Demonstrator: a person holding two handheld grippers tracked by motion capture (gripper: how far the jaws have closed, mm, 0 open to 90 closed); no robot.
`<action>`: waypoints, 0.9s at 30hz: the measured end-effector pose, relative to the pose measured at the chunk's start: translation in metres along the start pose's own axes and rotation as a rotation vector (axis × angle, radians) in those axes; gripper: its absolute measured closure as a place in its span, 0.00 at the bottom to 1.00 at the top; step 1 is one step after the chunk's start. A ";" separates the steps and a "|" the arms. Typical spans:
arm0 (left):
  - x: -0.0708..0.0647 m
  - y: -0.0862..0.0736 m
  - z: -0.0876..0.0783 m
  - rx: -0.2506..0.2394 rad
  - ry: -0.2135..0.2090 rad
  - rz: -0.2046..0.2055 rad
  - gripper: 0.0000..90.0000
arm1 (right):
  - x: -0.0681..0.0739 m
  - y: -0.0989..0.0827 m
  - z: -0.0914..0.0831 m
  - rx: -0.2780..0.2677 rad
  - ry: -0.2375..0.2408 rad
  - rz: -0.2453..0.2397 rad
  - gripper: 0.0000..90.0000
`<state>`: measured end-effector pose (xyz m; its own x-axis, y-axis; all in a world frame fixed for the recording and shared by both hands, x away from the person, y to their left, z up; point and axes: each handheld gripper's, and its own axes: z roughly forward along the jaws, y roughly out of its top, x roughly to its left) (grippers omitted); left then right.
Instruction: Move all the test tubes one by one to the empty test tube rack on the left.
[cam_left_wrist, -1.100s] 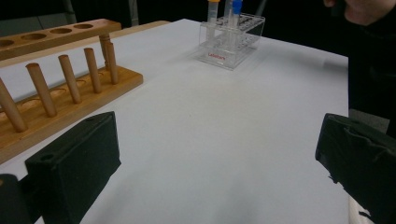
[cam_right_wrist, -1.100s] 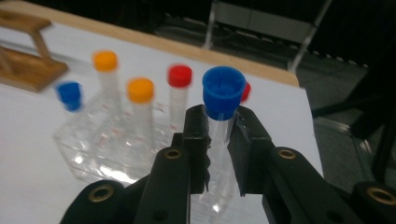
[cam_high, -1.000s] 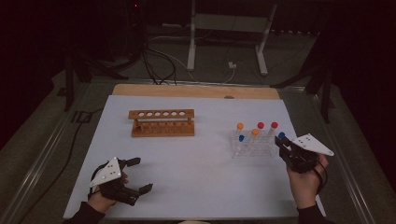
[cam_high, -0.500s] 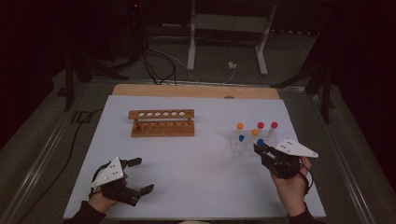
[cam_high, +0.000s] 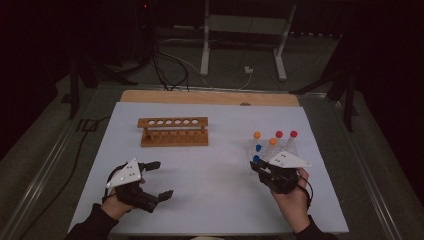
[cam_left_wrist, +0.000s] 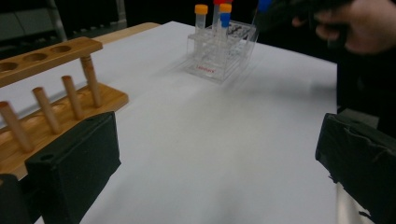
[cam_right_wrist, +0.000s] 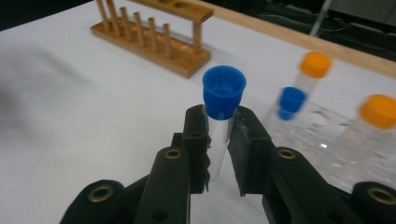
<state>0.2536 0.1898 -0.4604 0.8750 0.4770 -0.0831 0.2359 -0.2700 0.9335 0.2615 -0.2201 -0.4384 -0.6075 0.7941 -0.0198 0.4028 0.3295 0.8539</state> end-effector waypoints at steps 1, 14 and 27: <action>0.000 0.007 0.005 -0.007 -0.005 -0.010 0.01 | 0.002 0.000 0.002 0.004 0.007 -0.009 0.86; -0.015 0.049 0.054 0.017 -0.156 0.031 0.01 | 0.027 0.001 0.017 0.028 0.103 -0.056 0.86; -0.026 0.077 0.096 0.005 -0.196 0.060 0.19 | 0.040 0.008 0.022 0.015 0.146 -0.092 0.86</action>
<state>0.2897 0.0761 -0.4203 0.9529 0.2883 -0.0940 0.1824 -0.2975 0.9371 0.2554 -0.1741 -0.4442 -0.7346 0.6782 -0.0207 0.3504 0.4054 0.8443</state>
